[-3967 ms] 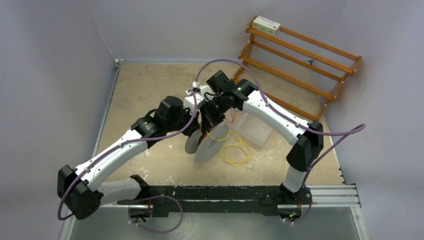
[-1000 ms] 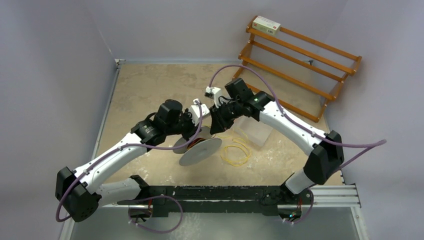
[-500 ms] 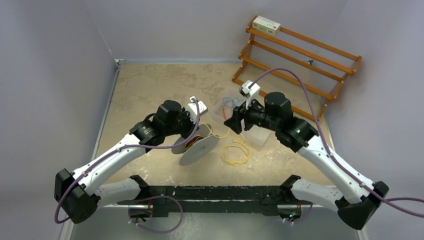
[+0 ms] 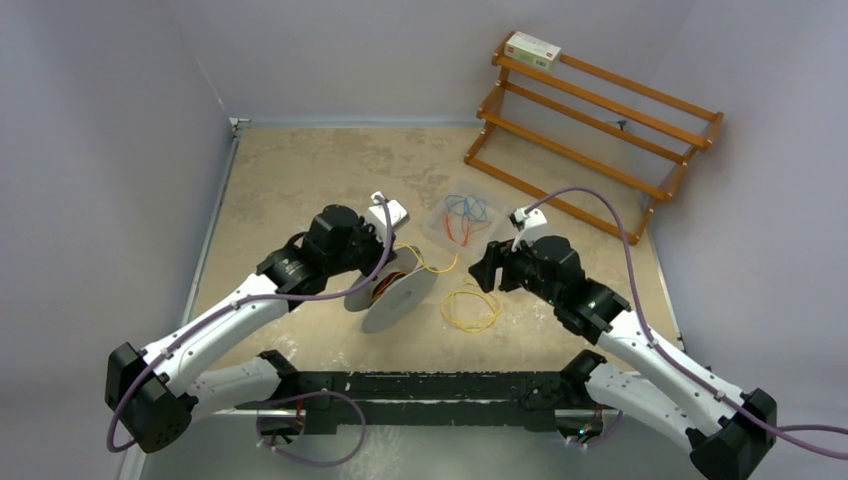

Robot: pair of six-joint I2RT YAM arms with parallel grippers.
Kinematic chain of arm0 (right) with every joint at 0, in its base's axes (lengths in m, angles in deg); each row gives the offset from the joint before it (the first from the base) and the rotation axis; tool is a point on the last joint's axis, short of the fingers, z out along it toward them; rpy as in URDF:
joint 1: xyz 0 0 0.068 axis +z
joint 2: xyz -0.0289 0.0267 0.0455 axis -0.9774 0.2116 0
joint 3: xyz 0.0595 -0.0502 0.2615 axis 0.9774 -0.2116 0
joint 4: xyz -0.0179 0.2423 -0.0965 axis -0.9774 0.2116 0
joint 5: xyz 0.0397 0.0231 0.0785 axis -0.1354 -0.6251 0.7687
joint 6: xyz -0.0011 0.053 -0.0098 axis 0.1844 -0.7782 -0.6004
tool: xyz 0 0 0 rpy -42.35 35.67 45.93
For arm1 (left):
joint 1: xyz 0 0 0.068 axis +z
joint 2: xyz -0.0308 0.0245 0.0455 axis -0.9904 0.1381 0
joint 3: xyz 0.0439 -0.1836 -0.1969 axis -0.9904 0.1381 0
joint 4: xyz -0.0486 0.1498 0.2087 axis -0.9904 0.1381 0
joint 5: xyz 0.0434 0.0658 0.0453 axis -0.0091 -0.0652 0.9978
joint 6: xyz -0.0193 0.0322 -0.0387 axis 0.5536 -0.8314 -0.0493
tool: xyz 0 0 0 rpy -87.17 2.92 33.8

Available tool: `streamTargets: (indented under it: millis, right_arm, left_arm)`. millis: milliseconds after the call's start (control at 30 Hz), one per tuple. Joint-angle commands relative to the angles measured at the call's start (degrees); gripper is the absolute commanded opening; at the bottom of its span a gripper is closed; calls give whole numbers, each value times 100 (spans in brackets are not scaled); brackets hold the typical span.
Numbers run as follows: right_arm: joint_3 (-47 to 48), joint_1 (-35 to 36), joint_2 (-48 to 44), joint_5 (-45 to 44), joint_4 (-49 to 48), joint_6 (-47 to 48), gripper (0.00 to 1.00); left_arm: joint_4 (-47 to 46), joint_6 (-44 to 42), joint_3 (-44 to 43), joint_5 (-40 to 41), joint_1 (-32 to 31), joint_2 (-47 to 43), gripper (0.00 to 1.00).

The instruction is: Wrap the cables

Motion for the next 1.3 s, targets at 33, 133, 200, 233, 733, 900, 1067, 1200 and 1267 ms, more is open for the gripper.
streamTargets:
  millis: [33,133,200,233,733,900,1067,1200,1267]
  right_arm:
    - [-528,-16,-263,-396,-706,-766,73]
    - [-858,-16,-144,-283,-1060,-947,73]
    - [-1000,-21,-1,-267,-1290,-1033,73]
    - [-1061,-23,85,-267,-1457,-1061,73]
    - [-1655,-138,1312,-40,-3285,-1169,58]
    - [-1923,-144,1317,-26,-3599,-1230,53]
    - [-2265,-141,1199,-38,-3960,-1366,54]
    - [-2556,-145,1170,72,-4558,-1450,62]
    - [-2713,-147,1206,87,-4839,-1454,68]
  left_arm:
    - [-293,245,124,-7,-3,-179,0]
    - [-300,288,130,-30,-9,-235,0]
    - [-274,315,123,-48,-5,-256,0]
    - [-264,327,127,-61,-11,-269,0]
    - [-226,436,251,-113,-6,-447,0]
    - [-280,515,310,-36,-3,-510,0]
    - [-407,624,346,3,-13,-570,0]
    - [-508,798,357,62,-8,-608,0]
    - [-560,877,375,125,-2,-648,0]
